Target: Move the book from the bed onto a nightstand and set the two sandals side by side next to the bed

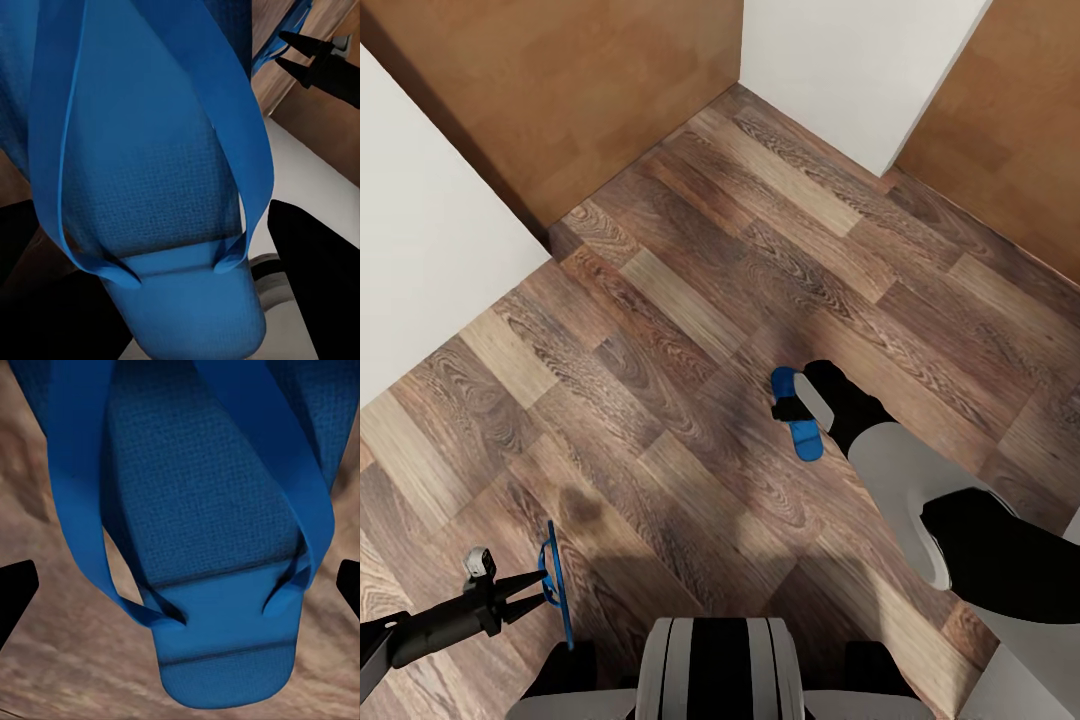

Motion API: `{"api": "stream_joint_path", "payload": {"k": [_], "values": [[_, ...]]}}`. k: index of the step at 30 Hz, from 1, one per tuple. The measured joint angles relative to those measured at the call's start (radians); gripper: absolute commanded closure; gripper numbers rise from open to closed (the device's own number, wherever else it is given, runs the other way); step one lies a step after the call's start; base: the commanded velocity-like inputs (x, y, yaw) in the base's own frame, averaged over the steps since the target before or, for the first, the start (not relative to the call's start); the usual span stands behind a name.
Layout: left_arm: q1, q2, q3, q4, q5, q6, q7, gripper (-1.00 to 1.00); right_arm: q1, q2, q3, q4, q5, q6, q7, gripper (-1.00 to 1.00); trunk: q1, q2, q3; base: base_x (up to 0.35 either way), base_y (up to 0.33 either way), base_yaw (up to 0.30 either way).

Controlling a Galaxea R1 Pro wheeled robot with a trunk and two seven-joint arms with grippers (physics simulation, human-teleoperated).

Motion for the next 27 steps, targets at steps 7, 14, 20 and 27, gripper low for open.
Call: {"api": "stream_joint_path", "payload": {"k": [7, 14, 20, 27], "values": [[0.000, 0.000, -0.001, 0.000, 0.000, 0.000, 0.000, 1.00, 0.000, 0.000, 0.000, 0.000, 0.000, 0.000, 0.000, -1.00, 0.000, 0.000, 0.000, 0.000, 0.000, 0.000], [0.000, 0.000, -0.001, 0.000, 0.000, 0.000, 0.000, 1.00, 0.000, 0.000, 0.000, 0.000, 0.001, 0.000, 0.001, -1.00, 0.000, 0.000, 0.000, 0.000, 0.000, 0.000], [0.000, 0.000, 0.000, 0.000, 0.000, 0.000, 0.000, 1.00, 0.000, 0.000, 0.000, 0.000, 0.000, 0.000, 0.001, -1.00, 0.000, 0.000, 0.000, 0.000, 0.000, 0.000], [0.000, 0.000, 0.001, 0.000, 0.000, 0.000, 0.001, 1.00, 0.000, 0.000, 0.000, 0.000, 0.000, 0.000, 0.000, -1.00, 0.001, 0.000, -0.008, 0.000, 0.000, 0.000]]}}
